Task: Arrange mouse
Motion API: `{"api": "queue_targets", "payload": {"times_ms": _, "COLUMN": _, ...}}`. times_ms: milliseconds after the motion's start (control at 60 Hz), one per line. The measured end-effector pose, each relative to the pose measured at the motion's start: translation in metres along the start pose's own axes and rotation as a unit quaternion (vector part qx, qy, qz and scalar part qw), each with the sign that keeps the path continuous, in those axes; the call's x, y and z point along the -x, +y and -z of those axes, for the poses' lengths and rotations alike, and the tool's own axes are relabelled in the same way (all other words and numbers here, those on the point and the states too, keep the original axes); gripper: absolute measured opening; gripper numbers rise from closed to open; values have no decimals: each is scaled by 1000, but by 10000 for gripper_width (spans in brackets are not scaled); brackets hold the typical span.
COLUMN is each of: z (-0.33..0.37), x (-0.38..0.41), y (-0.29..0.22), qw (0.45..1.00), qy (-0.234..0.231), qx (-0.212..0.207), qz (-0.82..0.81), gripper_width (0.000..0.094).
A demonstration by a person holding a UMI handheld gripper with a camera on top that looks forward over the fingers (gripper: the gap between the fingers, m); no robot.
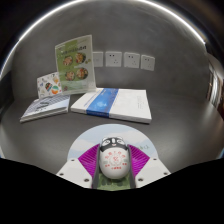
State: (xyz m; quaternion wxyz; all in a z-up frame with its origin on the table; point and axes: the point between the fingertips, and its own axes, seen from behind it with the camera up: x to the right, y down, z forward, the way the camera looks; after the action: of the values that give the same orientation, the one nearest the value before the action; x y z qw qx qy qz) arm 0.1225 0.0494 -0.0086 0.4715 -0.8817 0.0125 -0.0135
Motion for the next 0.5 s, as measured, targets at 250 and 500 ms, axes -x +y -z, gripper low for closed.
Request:
{"api": "queue_targets", "payload": {"times_ms": 250, "z": 18, "x": -6, "y": 5, "qw": 999, "qy": -31, "qx": 15, "qz": 26, "gripper_width": 852}}
{"api": "queue_targets", "payload": {"times_ms": 500, "z": 104, "x": -36, "y": 27, "qw": 999, "qy": -41, "qx": -7, "qz": -32, "gripper_width": 842}}
